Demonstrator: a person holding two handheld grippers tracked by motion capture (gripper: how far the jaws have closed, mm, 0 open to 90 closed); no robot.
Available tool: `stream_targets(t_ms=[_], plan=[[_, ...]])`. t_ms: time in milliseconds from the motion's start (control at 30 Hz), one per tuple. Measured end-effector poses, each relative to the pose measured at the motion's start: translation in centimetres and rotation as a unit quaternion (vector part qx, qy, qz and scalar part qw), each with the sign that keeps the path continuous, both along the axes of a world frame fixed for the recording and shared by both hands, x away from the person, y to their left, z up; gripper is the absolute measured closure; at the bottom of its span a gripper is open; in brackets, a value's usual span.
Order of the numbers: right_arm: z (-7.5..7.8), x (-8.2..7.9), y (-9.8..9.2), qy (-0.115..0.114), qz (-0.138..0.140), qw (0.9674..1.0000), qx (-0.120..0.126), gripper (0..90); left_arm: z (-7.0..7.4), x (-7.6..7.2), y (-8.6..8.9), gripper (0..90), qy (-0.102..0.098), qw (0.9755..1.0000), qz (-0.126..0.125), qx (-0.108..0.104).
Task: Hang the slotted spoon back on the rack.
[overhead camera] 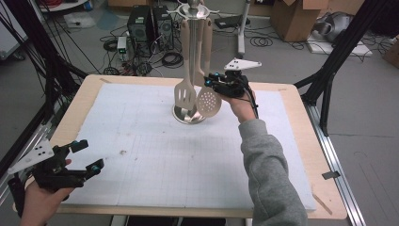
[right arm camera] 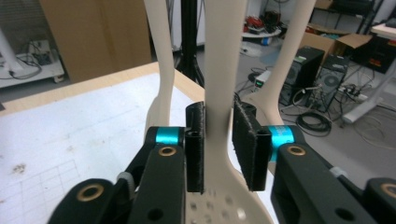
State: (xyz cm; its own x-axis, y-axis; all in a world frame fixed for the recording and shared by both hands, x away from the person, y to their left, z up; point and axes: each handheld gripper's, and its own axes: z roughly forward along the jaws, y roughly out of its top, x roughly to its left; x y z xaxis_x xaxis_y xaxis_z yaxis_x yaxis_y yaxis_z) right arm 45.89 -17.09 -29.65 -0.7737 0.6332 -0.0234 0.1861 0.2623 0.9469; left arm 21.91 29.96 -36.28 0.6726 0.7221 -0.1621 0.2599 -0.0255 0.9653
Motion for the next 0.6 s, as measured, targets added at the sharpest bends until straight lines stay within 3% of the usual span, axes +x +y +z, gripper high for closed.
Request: stream_targets(t_ms=[267,600], plan=[[-0.1,-0.4,-0.4,-0.001,-0.004,1.0000,-0.001,59.3,-0.1,0.1,-0.1,3.9,0.001,1.0000,-0.001,0.001],[0.3,-2.4,0.0,0.012,0.034,0.9993,-0.002,23.8,0.3,0.6,-0.2,3.9,-0.004,1.0000,-0.002,-0.005]])
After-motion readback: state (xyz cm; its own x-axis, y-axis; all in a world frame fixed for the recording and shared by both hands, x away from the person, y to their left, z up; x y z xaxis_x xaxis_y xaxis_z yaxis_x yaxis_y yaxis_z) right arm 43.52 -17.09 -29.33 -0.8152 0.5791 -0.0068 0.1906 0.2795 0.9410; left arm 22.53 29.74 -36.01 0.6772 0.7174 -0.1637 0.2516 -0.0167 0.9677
